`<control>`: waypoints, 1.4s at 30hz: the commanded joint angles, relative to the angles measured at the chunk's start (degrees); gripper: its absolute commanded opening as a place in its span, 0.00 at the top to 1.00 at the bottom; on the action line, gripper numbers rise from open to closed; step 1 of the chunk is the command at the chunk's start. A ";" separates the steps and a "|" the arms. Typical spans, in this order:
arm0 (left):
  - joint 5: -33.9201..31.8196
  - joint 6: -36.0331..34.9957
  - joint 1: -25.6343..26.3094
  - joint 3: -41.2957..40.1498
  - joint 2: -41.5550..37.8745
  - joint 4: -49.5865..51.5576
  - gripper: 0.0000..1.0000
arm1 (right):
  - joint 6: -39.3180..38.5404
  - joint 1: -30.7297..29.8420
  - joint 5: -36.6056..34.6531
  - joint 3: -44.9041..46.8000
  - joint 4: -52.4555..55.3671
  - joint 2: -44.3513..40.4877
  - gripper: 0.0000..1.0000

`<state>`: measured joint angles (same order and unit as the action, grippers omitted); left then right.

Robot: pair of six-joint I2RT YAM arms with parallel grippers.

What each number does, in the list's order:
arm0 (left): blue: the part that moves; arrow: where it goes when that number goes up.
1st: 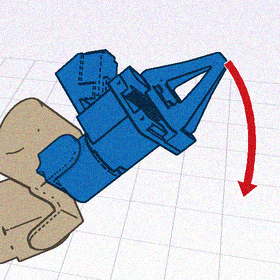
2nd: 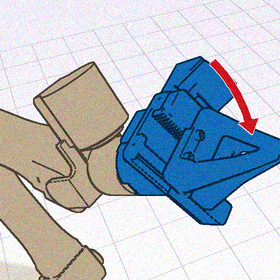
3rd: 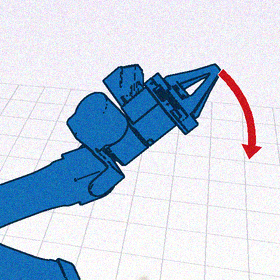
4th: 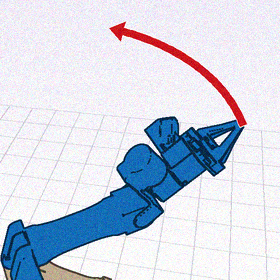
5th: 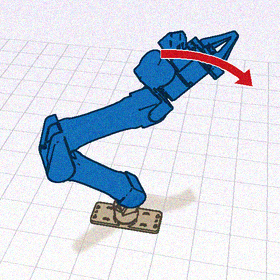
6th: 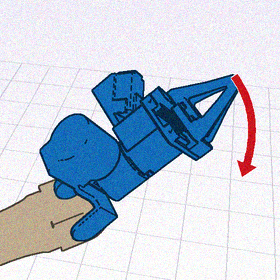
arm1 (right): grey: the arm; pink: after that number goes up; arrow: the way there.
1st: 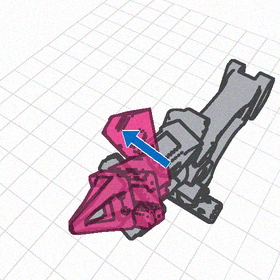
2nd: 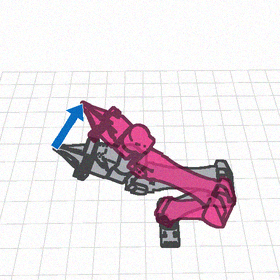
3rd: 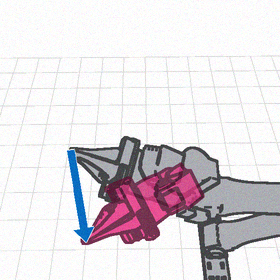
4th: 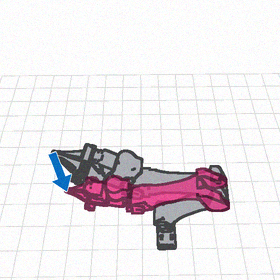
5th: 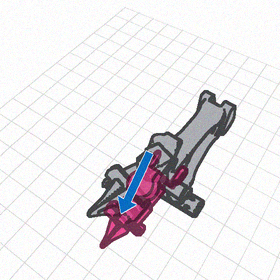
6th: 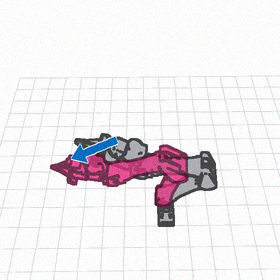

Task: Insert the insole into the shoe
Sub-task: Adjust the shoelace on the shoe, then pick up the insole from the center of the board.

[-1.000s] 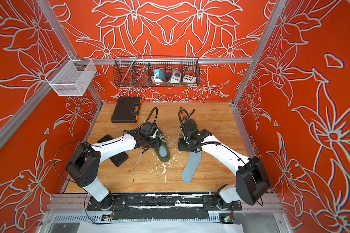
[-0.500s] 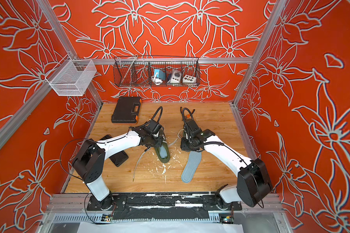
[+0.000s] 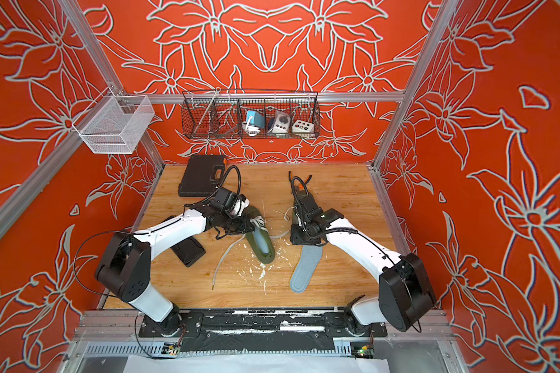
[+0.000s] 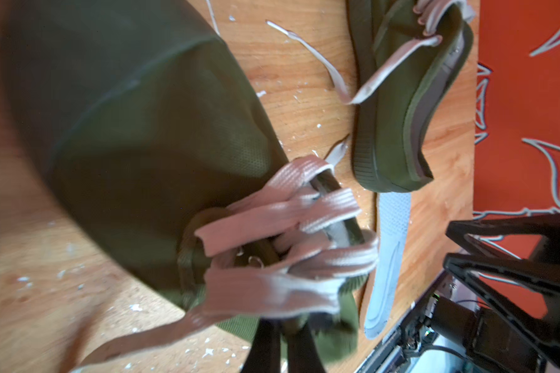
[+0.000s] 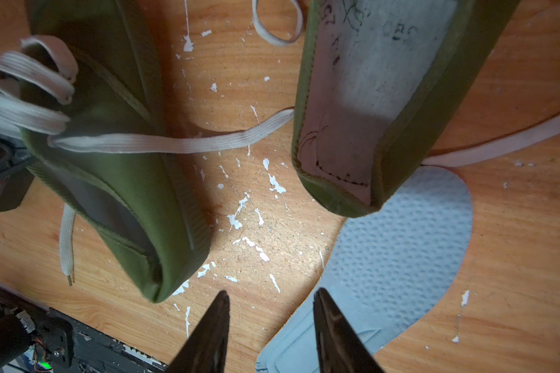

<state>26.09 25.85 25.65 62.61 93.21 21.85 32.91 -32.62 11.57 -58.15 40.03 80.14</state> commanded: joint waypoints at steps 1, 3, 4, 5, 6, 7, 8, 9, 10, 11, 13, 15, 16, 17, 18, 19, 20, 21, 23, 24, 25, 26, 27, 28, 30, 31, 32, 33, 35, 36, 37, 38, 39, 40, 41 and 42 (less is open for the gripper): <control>6.10 -0.01 -0.12 0.12 -0.99 -6.27 1.00 | 0.85 0.35 -1.65 1.35 1.13 -1.82 0.55; 6.83 0.25 -0.44 0.31 -0.42 -6.80 1.00 | 2.08 0.98 -1.58 2.32 1.10 -2.47 0.54; 6.18 0.08 -0.43 0.52 -0.31 -6.76 1.00 | 2.81 1.46 -1.47 2.89 1.25 -2.82 0.54; 5.47 -0.24 -0.42 0.88 -0.18 -6.33 1.00 | 3.57 2.31 -1.09 3.73 1.27 -3.20 0.54; 4.60 -0.65 -0.44 1.17 -0.16 -5.93 0.86 | 4.39 2.99 -0.66 4.76 1.28 -3.76 0.54; 3.85 -1.03 -0.38 1.43 -0.20 -5.48 0.76 | 5.01 3.53 -0.72 5.57 1.48 -4.33 0.54; 3.33 -1.46 -0.41 1.71 -0.44 -5.09 0.68 | 5.54 4.06 -0.84 6.59 1.62 -5.05 0.54; 2.84 -1.83 -0.36 1.94 -0.77 -4.65 0.62 | 5.76 4.61 -1.09 7.51 1.86 -5.92 0.54; 2.45 -2.09 -0.34 2.14 -1.12 -4.30 0.58 | 6.15 5.11 -1.50 8.31 2.33 -6.77 0.54; 2.11 -2.20 -0.30 2.10 -1.78 -4.27 0.56 | 6.43 5.83 -1.77 9.26 2.66 -7.70 0.54; 0.82 -2.47 0.04 2.17 -3.01 -3.78 0.55 | 7.62 7.68 -1.97 11.69 3.03 -10.01 0.54; -1.47 -2.77 1.02 1.91 -4.61 -3.32 0.55 | 8.37 9.70 -1.82 14.39 3.04 -12.38 0.54; -2.60 -2.71 1.64 1.74 -5.33 -3.30 0.55 | 8.63 10.23 -1.81 15.39 3.11 -13.22 0.55; -4.10 -2.51 2.42 1.50 -6.22 -3.51 0.55 | 8.83 10.83 -1.75 16.49 2.97 -14.04 0.55; -5.36 -2.29 3.42 1.17 -6.93 -4.05 0.55 | 9.21 11.36 -1.44 17.51 2.62 -14.61 0.55; -6.16 -1.98 4.26 0.75 -7.55 -4.89 0.55 | 9.35 11.72 -1.02 18.31 2.35 -14.81 0.55; -6.63 -1.48 5.15 0.15 -8.07 -6.18 0.55 | 9.62 12.04 -0.58 19.06 1.74 -14.84 0.56; -7.08 -0.81 5.91 -0.42 -8.44 -7.56 0.55 | 9.87 12.24 -0.04 19.85 1.04 -14.68 0.56; -8.33 0.52 7.48 -1.31 -9.02 -10.13 0.55 | 10.15 12.56 1.37 20.99 -0.48 -13.87 0.58; -9.54 1.13 8.47 -1.51 -9.27 -11.29 0.55 | 10.35 12.58 1.80 21.50 -1.12 -13.38 0.58; -11.76 1.85 9.41 -1.60 -9.50 -11.91 0.55 | 10.42 12.71 2.29 21.77 -1.62 -12.88 0.59; -14.02 2.48 10.58 -1.98 -9.90 -13.18 0.55 | 10.54 12.77 2.80 22.29 -2.17 -12.34 0.60; -15.40 2.94 11.62 -2.50 -10.13 -14.81 0.55 | 10.92 12.84 3.33 22.70 -2.83 -11.97 0.61; -16.35 3.68 12.32 -2.73 -10.11 -15.88 0.54 | 11.27 13.01 3.80 23.32 -3.53 -11.72 0.61; -16.60 4.77 13.27 -2.96 -9.26 -18.25 0.54 | 12.00 13.82 5.40 24.72 -6.08 -11.50 0.63; -16.84 4.91 13.56 -2.53 -8.48 -18.37 0.54 | 12.32 14.04 5.72 25.19 -6.95 -11.50 0.64; -16.88 4.85 13.98 -2.05 -7.61 -18.57 0.54 | 12.57 14.21 5.96 25.44 -7.82 -11.37 0.65; -16.93 4.79 14.36 -1.52 -6.77 -18.55 0.54 | 12.76 14.33 6.21 25.75 -8.72 -11.07 0.67; -16.89 4.66 14.67 -0.56 -5.27 -18.31 0.54 | 12.97 14.51 6.80 25.98 -9.65 -10.12 0.68; -17.01 4.47 14.77 0.00 -4.69 -17.93 0.54 | 13.02 14.63 7.13 26.08 -9.87 -9.54 0.69; -17.08 4.22 14.79 0.47 -4.38 -17.65 0.54 | 12.98 14.77 7.28 26.20 -10.08 -8.98 0.69; -17.22 4.00 14.85 0.82 -4.11 -17.54 0.54 | 13.14 14.86 7.41 26.57 -10.65 -8.71 0.70; -17.37 3.82 14.83 1.06 -4.00 -17.58 0.54 | 13.52 14.90 7.41 27.08 -11.57 -8.68 0.71; -17.46 3.68 14.80 1.27 -3.85 -17.77 0.54 | 13.97 15.04 7.25 27.58 -12.35 -8.83 0.72; -17.28 3.53 14.78 1.65 -3.47 -17.89 0.55 | 14.31 15.11 7.17 28.02 -13.29 -8.99 0.73; -16.96 3.42 14.83 2.17 -3.00 -17.73 0.55 | 14.31 15.18 7.17 28.38 -13.78 -9.08 0.73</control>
<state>9.87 29.80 40.21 62.70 89.38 5.26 45.17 -17.89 18.57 -31.33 28.93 71.11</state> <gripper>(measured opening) 0.454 0.276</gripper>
